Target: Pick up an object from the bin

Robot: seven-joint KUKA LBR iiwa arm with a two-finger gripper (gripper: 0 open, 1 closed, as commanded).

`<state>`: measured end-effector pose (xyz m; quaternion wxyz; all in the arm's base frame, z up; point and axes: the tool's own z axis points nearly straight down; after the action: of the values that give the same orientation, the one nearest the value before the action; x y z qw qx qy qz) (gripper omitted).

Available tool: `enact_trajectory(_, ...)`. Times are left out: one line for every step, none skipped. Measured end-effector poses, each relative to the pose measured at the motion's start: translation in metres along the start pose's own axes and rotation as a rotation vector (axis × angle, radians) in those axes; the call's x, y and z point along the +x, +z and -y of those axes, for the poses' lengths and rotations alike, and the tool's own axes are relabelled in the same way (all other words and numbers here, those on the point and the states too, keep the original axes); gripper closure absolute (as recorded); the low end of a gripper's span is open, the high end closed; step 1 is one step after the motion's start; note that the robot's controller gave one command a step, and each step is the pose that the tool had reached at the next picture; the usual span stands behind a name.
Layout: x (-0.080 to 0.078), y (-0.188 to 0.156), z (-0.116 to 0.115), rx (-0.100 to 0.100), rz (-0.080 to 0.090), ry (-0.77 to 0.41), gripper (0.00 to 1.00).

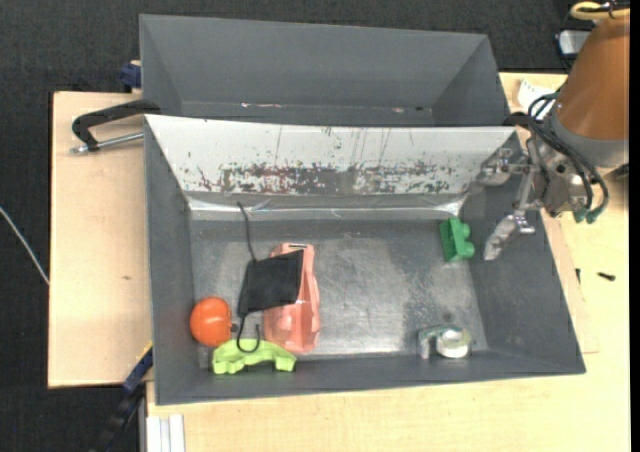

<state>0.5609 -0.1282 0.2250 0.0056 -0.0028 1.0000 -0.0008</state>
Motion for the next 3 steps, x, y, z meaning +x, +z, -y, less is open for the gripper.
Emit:
enact_trajectory(-0.002,0.007,-0.015,-0.003,-0.012,0.038,0.00)
enact_trajectory(0.001,0.148,-0.018,-0.002,-0.009,0.119,1.00)
enact_trajectory(0.001,0.147,-0.018,-0.002,-0.009,0.119,1.00)
